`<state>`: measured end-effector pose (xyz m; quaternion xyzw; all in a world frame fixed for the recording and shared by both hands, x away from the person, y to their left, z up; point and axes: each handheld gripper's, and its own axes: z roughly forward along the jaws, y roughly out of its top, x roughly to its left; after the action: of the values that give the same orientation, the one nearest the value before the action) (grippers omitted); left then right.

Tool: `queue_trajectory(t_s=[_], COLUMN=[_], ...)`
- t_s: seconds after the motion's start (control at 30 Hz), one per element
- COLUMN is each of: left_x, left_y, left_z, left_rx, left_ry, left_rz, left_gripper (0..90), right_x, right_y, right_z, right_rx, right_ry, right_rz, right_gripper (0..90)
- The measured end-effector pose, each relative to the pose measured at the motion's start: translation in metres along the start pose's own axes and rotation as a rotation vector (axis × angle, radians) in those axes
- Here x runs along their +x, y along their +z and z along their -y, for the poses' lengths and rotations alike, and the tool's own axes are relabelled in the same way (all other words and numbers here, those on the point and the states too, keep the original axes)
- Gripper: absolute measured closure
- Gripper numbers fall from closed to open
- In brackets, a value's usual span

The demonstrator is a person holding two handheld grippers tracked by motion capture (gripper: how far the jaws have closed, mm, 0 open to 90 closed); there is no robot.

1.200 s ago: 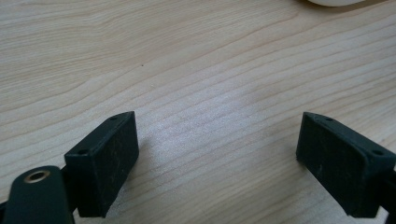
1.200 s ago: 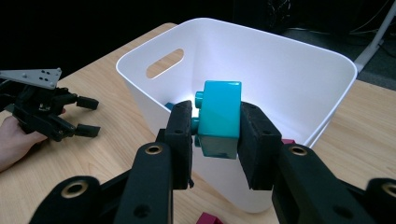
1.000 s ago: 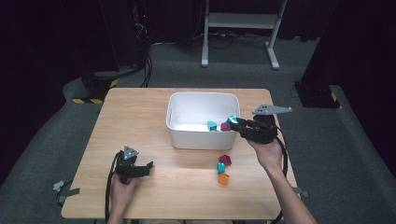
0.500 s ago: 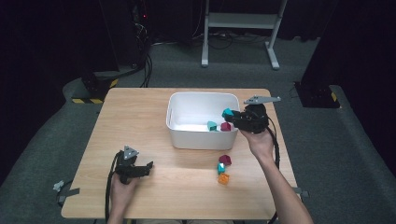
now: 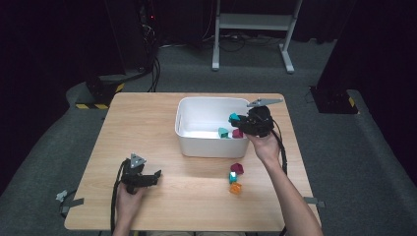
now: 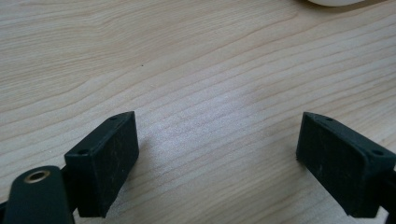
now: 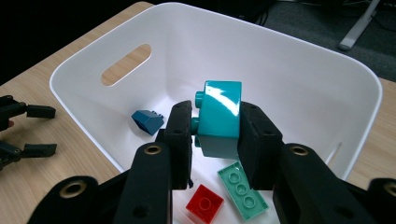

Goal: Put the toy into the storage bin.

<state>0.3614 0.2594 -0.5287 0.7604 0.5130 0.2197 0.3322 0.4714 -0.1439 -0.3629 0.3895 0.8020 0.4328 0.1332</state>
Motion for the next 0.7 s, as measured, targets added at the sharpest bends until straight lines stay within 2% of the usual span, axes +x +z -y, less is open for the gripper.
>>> queue_trajectory(t_s=[0.1, 0.17, 0.27, 0.37, 0.47, 0.7], left_x=[0.0, 0.0, 0.0, 0.0, 0.0, 0.0], left_y=[0.0, 0.0, 0.0, 0.0, 0.0, 0.0], left_z=[0.0, 0.0, 0.0, 0.0, 0.0, 0.0], left_rx=[0.0, 0.0, 0.0, 0.0, 0.0, -0.001], left_ry=[0.0, 0.0, 0.0, 0.0, 0.0, 0.0], left_rz=[0.0, 0.0, 0.0, 0.0, 0.0, 0.0], left_gripper=[13.3, 13.3, 13.3, 13.3, 13.3, 13.3], right_x=[-0.001, 0.0, 0.001, 0.005, 0.009, 0.011], right_y=[0.007, 0.012, 0.016, 0.016, 0.007, -0.017], right_z=[0.0, -0.001, -0.003, -0.002, 0.001, 0.009], right_rx=[0.009, 0.024, 0.024, 0.015, -0.023, -0.06], right_ry=[0.007, -0.011, -0.005, -0.013, -0.025, -0.029], right_rz=[-0.009, 0.009, 0.001, 0.002, 0.003, -0.004], right_gripper=[66.9, 65.4, 55.9, 52.7, 50.9, 46.3])
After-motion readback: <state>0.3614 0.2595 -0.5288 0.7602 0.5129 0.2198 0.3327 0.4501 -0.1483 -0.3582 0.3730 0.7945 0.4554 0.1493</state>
